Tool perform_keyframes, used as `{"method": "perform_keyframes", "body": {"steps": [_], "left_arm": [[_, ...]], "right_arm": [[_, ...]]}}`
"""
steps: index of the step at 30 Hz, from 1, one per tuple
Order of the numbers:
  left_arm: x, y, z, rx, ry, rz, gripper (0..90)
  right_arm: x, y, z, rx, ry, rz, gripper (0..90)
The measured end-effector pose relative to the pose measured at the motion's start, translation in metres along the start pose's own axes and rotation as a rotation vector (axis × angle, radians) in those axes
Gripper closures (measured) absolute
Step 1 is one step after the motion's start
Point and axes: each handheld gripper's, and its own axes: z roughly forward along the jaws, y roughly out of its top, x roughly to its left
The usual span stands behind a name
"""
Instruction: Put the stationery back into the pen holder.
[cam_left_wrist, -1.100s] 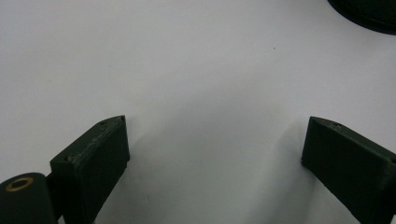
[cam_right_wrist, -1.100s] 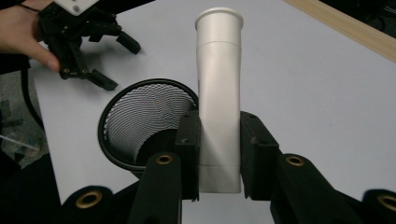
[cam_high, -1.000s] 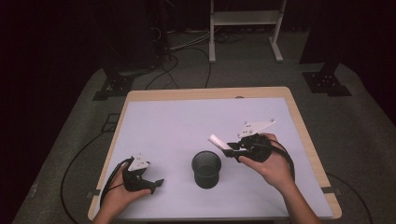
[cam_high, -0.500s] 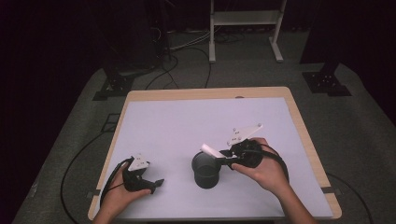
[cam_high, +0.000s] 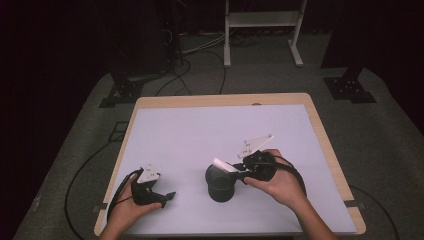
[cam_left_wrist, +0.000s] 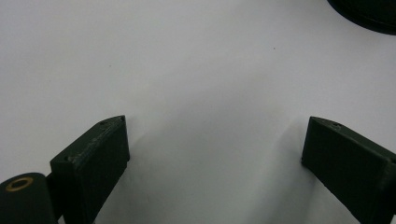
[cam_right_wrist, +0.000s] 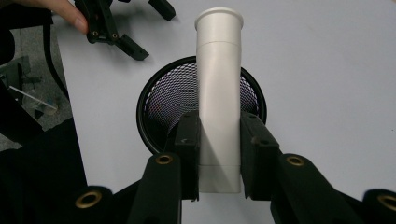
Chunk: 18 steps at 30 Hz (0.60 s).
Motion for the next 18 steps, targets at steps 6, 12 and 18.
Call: {"method": "perform_keyframes", "body": {"steps": [6,12,18], "left_arm": [[0.0000,0.0000,0.0000,0.000,0.000,0.000,6.7],[0.0000,0.0000,0.0000,0.000,0.000,0.000,6.7],[0.0000,0.0000,-0.0001,0.000,0.000,0.000,6.7]], "right_arm": [[0.0009,0.0004,0.0021,0.008,0.000,-0.003,70.3],[0.0021,0.0009,0.0040,0.020,0.005,-0.004,70.2],[0.0026,0.0014,0.0051,0.029,0.003,-0.011,70.2]]}}
